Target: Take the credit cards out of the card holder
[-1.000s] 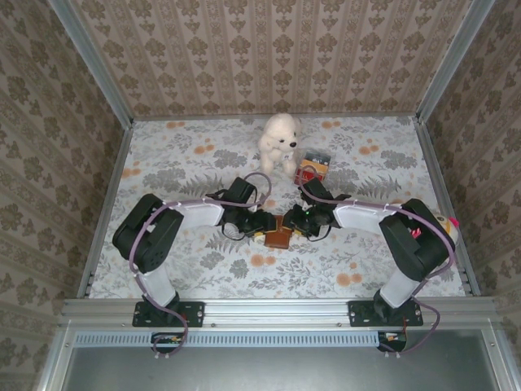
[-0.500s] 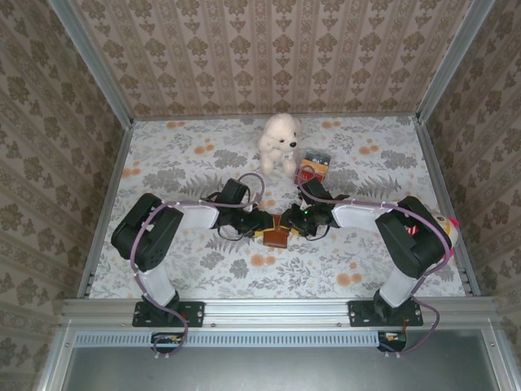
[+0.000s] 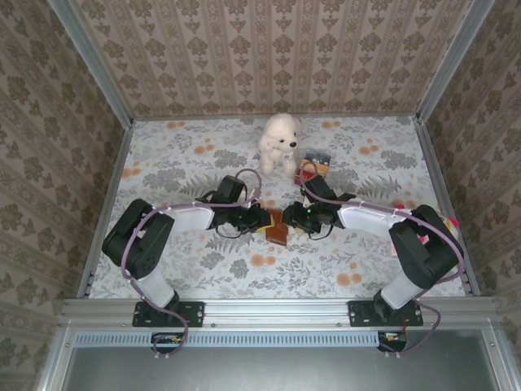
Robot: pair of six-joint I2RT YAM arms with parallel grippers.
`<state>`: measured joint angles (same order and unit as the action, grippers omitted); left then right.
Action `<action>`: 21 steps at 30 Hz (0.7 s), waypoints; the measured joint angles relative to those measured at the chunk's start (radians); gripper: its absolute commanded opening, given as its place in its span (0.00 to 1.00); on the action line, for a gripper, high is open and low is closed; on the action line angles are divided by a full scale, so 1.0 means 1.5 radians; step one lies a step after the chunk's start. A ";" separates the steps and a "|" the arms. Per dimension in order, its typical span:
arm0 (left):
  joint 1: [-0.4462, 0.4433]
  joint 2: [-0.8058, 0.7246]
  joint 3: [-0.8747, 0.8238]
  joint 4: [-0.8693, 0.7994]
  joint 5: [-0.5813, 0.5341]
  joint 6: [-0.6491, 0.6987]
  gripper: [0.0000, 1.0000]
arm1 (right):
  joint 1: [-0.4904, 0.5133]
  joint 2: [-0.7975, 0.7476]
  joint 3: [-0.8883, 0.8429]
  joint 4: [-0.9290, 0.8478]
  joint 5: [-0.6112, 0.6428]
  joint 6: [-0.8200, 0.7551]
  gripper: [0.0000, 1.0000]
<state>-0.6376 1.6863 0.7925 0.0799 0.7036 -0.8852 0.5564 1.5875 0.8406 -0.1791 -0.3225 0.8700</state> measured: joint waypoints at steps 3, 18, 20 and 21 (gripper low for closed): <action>0.000 0.000 0.003 -0.008 0.000 0.005 0.05 | 0.005 -0.006 0.006 0.003 -0.013 -0.008 0.46; 0.000 -0.003 0.014 -0.029 0.000 0.017 0.00 | 0.023 0.017 0.021 0.017 -0.051 -0.008 0.32; 0.000 -0.003 0.014 -0.028 0.000 0.017 0.00 | 0.025 0.023 0.025 0.017 -0.052 -0.008 0.32; 0.000 -0.003 0.014 -0.028 0.000 0.017 0.00 | 0.026 0.027 0.027 0.017 -0.052 -0.008 0.31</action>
<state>-0.6376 1.6814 0.8143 0.0372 0.7036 -0.8597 0.5957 1.6276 0.8818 -0.1539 -0.4007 0.8581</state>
